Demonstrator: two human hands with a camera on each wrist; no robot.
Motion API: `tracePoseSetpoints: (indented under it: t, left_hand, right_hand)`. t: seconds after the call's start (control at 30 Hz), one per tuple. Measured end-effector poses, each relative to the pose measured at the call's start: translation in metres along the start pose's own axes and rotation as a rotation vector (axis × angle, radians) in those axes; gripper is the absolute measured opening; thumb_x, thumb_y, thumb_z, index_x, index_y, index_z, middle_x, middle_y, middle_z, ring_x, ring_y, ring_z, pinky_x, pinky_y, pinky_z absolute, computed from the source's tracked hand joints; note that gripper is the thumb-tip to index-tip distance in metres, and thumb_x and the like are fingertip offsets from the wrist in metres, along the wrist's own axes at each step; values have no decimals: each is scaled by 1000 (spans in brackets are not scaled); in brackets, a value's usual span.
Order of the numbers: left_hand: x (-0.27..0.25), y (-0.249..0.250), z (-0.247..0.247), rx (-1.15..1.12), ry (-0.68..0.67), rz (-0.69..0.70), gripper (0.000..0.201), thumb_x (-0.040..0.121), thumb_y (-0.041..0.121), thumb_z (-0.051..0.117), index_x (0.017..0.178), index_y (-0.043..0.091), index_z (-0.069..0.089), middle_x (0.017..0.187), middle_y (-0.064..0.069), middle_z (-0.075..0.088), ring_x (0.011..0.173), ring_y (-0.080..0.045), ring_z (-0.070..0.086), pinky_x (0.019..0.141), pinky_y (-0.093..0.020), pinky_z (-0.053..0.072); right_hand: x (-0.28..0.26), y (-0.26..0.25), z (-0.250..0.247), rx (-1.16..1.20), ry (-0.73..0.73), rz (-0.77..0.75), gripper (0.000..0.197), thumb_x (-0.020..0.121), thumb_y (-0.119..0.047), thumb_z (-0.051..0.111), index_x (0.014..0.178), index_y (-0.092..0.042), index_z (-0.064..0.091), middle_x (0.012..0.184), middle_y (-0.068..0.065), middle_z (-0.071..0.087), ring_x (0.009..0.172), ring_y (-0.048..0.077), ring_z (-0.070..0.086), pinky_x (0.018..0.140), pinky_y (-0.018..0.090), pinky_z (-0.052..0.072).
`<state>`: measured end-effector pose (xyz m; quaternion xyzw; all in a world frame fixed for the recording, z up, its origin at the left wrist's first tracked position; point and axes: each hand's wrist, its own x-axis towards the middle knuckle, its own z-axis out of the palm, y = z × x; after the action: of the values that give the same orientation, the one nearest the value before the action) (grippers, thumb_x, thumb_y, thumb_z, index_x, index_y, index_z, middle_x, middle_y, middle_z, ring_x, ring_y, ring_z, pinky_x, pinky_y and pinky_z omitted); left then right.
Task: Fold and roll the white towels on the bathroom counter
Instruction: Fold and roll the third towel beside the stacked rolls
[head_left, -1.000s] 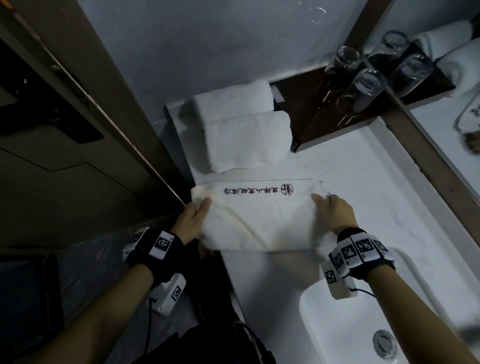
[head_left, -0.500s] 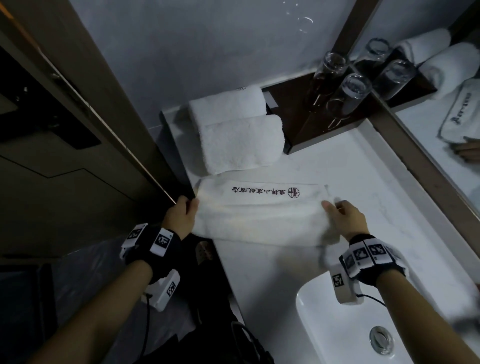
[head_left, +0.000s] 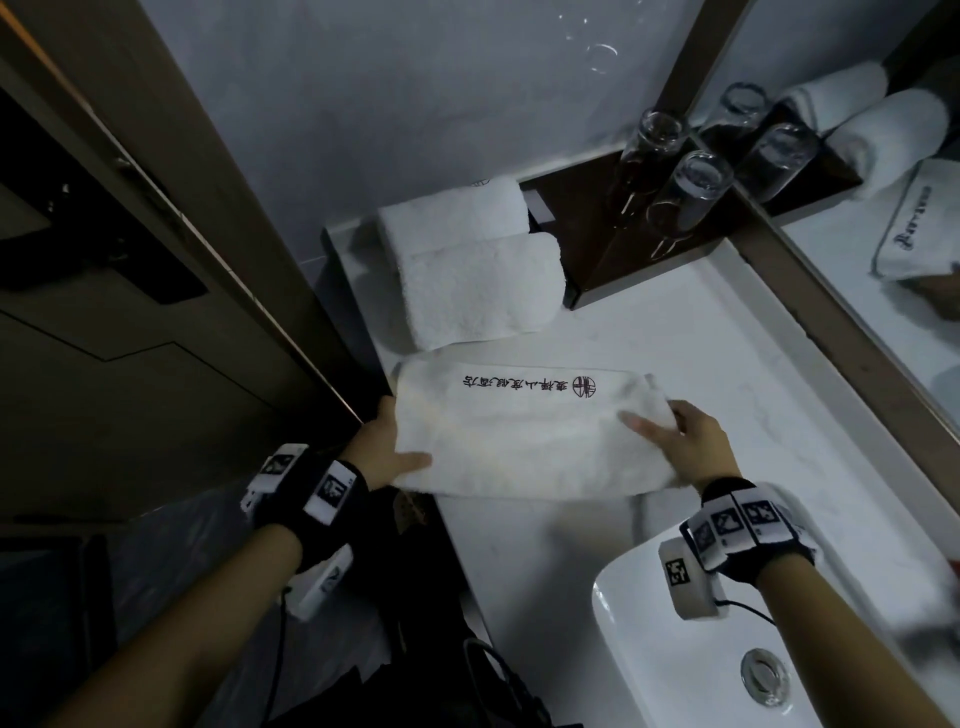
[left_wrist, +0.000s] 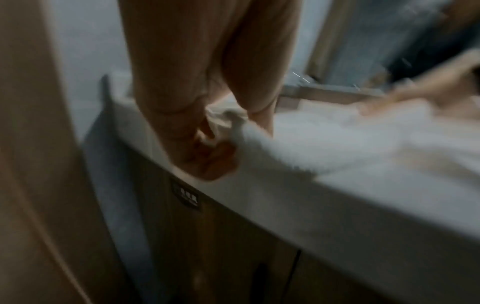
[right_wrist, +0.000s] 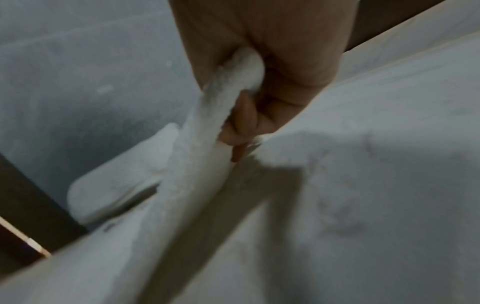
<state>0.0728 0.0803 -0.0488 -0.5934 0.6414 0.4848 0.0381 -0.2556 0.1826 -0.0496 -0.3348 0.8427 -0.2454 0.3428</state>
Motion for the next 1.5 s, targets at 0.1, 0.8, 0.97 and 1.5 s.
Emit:
tracePoseSetpoints:
  t: [0.1, 0.8, 0.97, 1.5]
  left_hand:
    - [-6, 16, 1, 297, 262, 10, 73, 74, 21, 72, 129, 4, 27, 132, -22, 27, 118, -40, 38, 100, -47, 37]
    - [-46, 125, -47, -451, 233, 693, 15, 73, 4, 69, 65, 6, 56, 64, -2, 52, 65, -10, 47, 61, -24, 39]
    - [-66, 151, -83, -414, 293, 932, 18, 71, -12, 56, 74, 6, 55, 66, 4, 49, 63, 8, 47, 62, -8, 38]
    - [-86, 58, -45, -82, -155, 732, 27, 66, -10, 74, 88, 4, 70, 89, -6, 66, 88, -13, 61, 82, -21, 46]
  right_hand:
    - [-12, -16, -3, 316, -91, -99, 36, 72, -27, 78, 99, -9, 63, 75, -5, 55, 78, 10, 51, 77, 26, 37]
    - [-63, -76, 25, 29, -825, -229, 105, 63, -25, 84, 139, -41, 14, 135, 7, 39, 92, 15, 63, 84, 26, 52]
    - [-76, -91, 78, 404, -903, 11, 109, 69, -47, 72, 140, -45, -11, 135, 13, 40, 96, 32, 68, 89, 36, 55]
    - [-29, -89, 45, 402, -241, -12, 44, 89, 2, 50, 132, -10, 46, 81, 9, 50, 59, 20, 47, 54, 25, 48]
